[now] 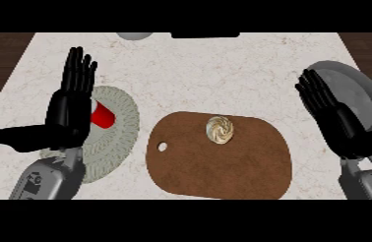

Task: Pick the cupcake from the cutting board and place it in the pan

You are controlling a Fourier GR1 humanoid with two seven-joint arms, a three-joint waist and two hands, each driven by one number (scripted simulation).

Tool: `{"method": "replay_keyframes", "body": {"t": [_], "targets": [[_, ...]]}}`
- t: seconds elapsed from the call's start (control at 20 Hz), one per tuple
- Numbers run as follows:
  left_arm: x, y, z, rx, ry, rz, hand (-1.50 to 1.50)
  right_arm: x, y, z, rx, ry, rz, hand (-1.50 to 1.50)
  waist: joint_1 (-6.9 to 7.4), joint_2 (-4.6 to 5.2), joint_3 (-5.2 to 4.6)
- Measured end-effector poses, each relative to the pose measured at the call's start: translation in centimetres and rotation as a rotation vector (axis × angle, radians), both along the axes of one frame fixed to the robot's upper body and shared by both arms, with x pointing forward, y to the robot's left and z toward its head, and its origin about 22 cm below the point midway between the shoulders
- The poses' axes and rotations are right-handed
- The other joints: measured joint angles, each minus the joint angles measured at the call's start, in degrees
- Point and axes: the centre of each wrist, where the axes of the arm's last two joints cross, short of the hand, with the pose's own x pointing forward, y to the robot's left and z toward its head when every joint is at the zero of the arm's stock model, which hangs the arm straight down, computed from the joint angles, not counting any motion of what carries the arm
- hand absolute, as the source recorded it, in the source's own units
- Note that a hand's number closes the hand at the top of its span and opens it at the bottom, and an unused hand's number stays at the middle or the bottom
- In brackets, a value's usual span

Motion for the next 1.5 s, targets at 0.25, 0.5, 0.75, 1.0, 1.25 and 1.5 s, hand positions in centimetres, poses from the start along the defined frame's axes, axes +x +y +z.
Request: {"method": "replay_keyframes", "body": {"t": [0.25,0.5,0.75,1.0,1.25,1.5], "targets": [[-0.5,-1.2,-1.7,0.052,0.045,-0.092,0.0,2.8,3.3,2.2,0.083,-0.094,0.283,1.5,2.72,-0.21,-0.01],[-2.4,-2.0,-5.0,0.078,0.136,-0.192,0.0,5.7,2.4,3.0,-0.018,-0.156,0.375,-1.5,3.36,-0.28,-0.13],[-3.2,-1.8,-6.7,0.087,0.161,-0.22,0.0,6.9,-0.9,1.7,-0.095,-0.2,0.491,-1.5,2.77,-0.44,-0.09],[-3.2,-1.6,-7.4,0.09,0.179,-0.231,0.0,8.5,-1.9,2.6,-0.251,-0.266,0.541,-1.5,2.49,-0.57,-0.1],[-3.6,-0.8,-7.3,0.091,0.183,-0.227,0.0,10.4,0.1,5.1,-0.423,-0.27,0.625,-1.5,2.47,-0.77,-0.15],[-3.6,-0.8,-7.4,0.089,0.19,-0.231,0.0,11.2,4.1,6.3,-0.616,-0.245,0.734,-1.5,2.23,-0.87,-0.19]]}}
